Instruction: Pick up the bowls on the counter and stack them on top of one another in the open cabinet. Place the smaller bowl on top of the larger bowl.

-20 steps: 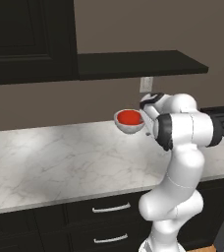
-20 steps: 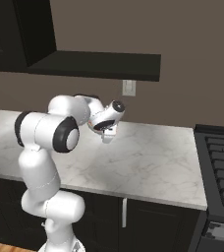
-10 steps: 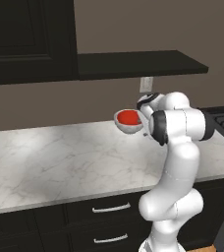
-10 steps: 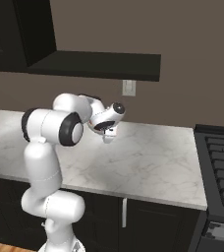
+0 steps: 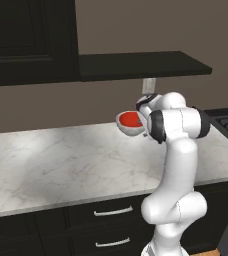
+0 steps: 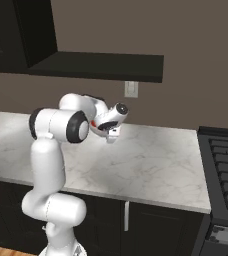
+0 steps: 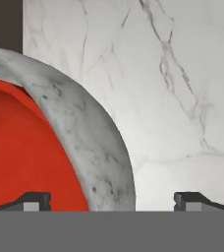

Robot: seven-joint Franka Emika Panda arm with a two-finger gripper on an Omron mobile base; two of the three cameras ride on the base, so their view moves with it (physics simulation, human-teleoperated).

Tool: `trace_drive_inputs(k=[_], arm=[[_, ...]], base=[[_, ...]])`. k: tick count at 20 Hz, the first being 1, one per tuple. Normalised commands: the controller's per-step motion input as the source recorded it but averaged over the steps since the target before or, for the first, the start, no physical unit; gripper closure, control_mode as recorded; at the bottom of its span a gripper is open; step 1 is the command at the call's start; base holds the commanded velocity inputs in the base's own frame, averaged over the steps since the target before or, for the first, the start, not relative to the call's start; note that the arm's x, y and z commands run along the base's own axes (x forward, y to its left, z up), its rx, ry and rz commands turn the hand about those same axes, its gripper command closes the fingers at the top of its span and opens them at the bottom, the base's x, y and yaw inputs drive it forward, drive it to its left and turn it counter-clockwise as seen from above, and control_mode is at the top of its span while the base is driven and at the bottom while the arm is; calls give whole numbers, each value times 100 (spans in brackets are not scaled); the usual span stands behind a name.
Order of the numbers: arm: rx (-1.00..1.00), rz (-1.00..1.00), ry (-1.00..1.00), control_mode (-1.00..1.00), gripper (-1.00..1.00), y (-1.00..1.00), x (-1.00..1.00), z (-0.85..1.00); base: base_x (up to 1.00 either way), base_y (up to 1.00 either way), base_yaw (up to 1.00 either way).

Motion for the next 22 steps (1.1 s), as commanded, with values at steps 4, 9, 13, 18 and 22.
trace_drive_inputs(k=[4, 9, 13, 18, 22], arm=[[0, 0, 0, -100, -100, 0, 37, -12], [0, 0, 0, -100, 100, 0, 24, -20], [0, 0, 0, -100, 100, 0, 11, -23], [0, 0, 0, -100, 100, 0, 0, -2], [0, 0, 0, -100, 100, 2, -5, 1]], base=[[0, 0, 0], [0, 0, 0], [0, 0, 0], [0, 0, 0], [0, 0, 0]])
